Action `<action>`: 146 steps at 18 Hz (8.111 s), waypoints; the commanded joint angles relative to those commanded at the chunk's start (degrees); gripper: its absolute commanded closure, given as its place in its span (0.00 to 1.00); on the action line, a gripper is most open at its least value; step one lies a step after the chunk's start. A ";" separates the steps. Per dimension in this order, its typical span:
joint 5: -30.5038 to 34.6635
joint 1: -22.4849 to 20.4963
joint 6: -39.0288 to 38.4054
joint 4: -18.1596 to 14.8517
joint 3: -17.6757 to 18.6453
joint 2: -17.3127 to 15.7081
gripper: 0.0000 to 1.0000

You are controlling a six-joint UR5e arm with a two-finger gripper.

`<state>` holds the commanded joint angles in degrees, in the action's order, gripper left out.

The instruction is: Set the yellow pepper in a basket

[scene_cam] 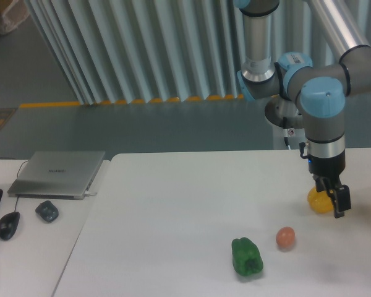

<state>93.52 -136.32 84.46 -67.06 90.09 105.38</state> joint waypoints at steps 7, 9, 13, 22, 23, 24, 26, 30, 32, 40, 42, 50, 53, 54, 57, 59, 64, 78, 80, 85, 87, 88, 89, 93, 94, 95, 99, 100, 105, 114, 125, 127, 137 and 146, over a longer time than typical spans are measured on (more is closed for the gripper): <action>0.26 0.17 -1.22 -0.17 1.58 -0.17 0.00; 0.18 0.18 -1.41 0.00 3.07 -0.44 0.00; -0.44 0.61 -1.23 0.26 6.05 -2.63 0.00; 2.80 1.14 -3.07 -0.52 10.72 -5.80 0.00; 4.99 1.06 -3.16 -1.05 10.98 -5.80 0.00; 6.40 0.88 -3.16 -1.40 11.60 -6.06 0.00; 8.87 0.09 -3.34 -1.67 12.48 -6.24 0.00; 8.88 -1.75 -9.12 -2.37 12.57 -5.98 0.00; 7.65 -2.90 -13.77 -2.46 13.27 -5.98 0.00; 2.11 -2.81 -27.25 -1.85 14.24 -5.36 0.00; 2.46 -2.64 -27.25 -1.85 14.15 -5.19 0.00; 3.51 -1.23 -26.64 -1.93 11.69 -2.82 0.00; 5.09 -0.97 -23.22 -1.93 11.34 -1.93 0.00; 5.27 -0.97 -22.07 -2.02 11.25 -1.93 0.00; 5.36 -0.79 -21.01 -2.11 11.95 -2.02 0.00; 6.15 -0.44 -21.01 -2.11 12.48 -1.93 0.00; 10.46 1.93 -21.09 -2.02 12.57 -0.35 0.00; 10.99 2.11 -21.18 -2.11 12.48 0.35 0.37; 10.90 2.11 -21.01 -2.46 11.78 0.26 0.41; 10.46 2.02 -21.01 -5.09 9.06 -0.09 0.48; 10.28 2.02 -21.01 -8.42 5.73 -0.18 0.48; 10.02 1.93 -20.92 -10.79 3.19 -0.18 0.48; 9.50 1.76 -20.83 -13.07 0.82 -0.26 0.49; 7.30 1.32 -14.62 -14.33 -3.24 -0.44 0.49; 7.21 0.97 -10.94 -14.33 -4.03 -0.44 0.49; 6.51 -0.08 -8.29 -14.24 -4.48 -0.53 0.49; 4.22 -4.47 1.64 -11.71 -6.24 -0.88 0.50; 3.44 -5.70 3.41 -10.65 -6.76 -0.62 0.51; -0.70 -12.38 6.59 -2.30 -6.77 2.45 0.51; -0.79 -17.49 6.42 6.94 -9.14 7.56 0.53; -0.70 -20.22 5.45 9.40 -8.18 8.96 0.00; -0.79 -20.04 5.54 9.40 -7.82 8.70 0.00; -0.26 -13.81 5.45 7.22 -6.94 6.77 0.00; -0.88 -10.03 3.87 -2.36 -6.42 3.08 0.00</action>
<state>92.64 -146.34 88.33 -69.42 83.67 108.46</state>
